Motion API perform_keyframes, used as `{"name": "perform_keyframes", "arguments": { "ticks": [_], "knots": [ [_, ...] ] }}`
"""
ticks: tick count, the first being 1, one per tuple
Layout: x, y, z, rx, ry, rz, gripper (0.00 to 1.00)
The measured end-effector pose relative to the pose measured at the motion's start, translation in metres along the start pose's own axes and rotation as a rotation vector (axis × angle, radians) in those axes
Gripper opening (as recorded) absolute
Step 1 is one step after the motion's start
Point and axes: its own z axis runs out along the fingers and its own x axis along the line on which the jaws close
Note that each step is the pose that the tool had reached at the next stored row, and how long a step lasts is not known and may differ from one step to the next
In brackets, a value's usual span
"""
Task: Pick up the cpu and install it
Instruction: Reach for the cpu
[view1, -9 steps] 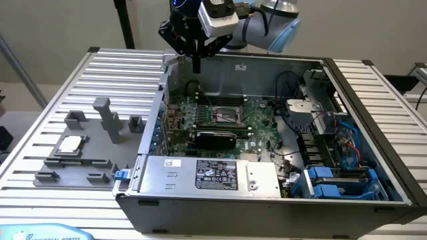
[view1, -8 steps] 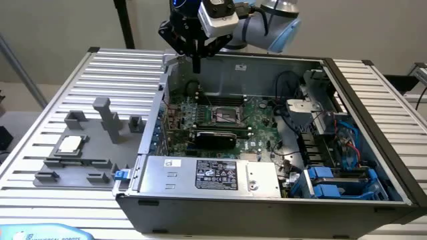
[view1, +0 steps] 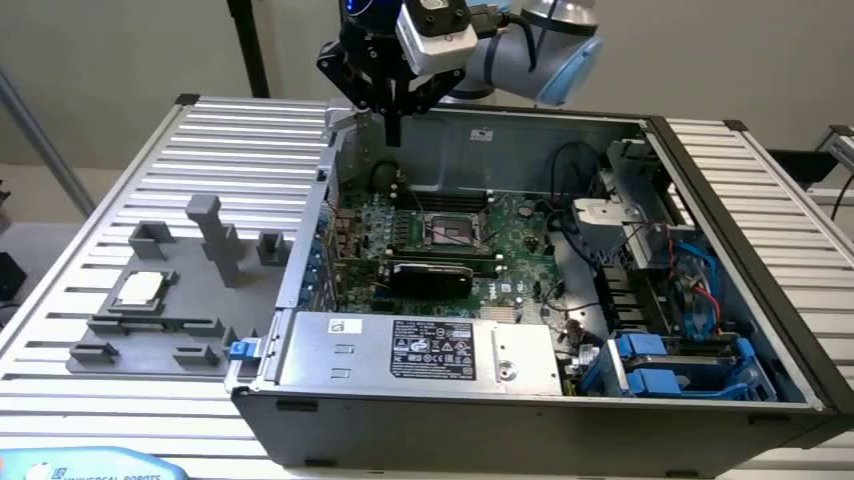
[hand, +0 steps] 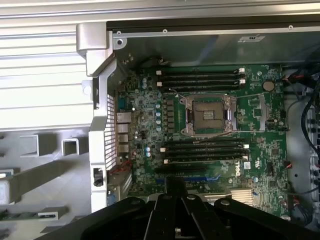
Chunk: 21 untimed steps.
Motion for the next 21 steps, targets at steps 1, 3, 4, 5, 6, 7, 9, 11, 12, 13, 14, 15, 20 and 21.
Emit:
{"name": "perform_keyframes", "arguments": {
  "ticks": [1,3,4,5,6,7,9,11,12,13,14,15,20,21],
  "knots": [
    [0.0,0.0,0.0,-0.0004,0.0,0.0,0.11],
    [0.0,0.0,0.0,-0.001,0.0,0.0,0.11],
    [0.0,0.0,0.0,-0.0013,0.0001,0.0,0.11],
    [0.0,0.0,0.0,-0.0017,0.0001,0.0,0.11],
    [0.0,0.0,0.0,-0.002,0.0001,0.0,0.11],
    [0.0,0.0,0.0,-0.0023,0.0002,0.0,0.11],
    [0.0,0.0,0.0,-0.0024,0.0001,0.0,0.11],
    [0.004,-0.0003,-0.0001,-0.0024,0.0002,0.0,0.11],
    [0.008,-0.0006,-0.0002,-0.0023,0.0003,0.0,0.11],
    [0.012,-0.0009,-0.0003,-0.0024,0.0002,0.0,0.11],
    [0.017,-0.0012,-0.0004,-0.0024,0.0001,0.0,0.11],
    [0.022,-0.0015,-0.0005,-0.0024,0.0002,0.0,0.11],
    [0.044,-0.0031,-0.001,-0.0023,0.0002,0.0,0.11],
    [0.049,-0.0034,-0.0011,-0.0024,0.0002,0.0,0.11]
  ]
}}
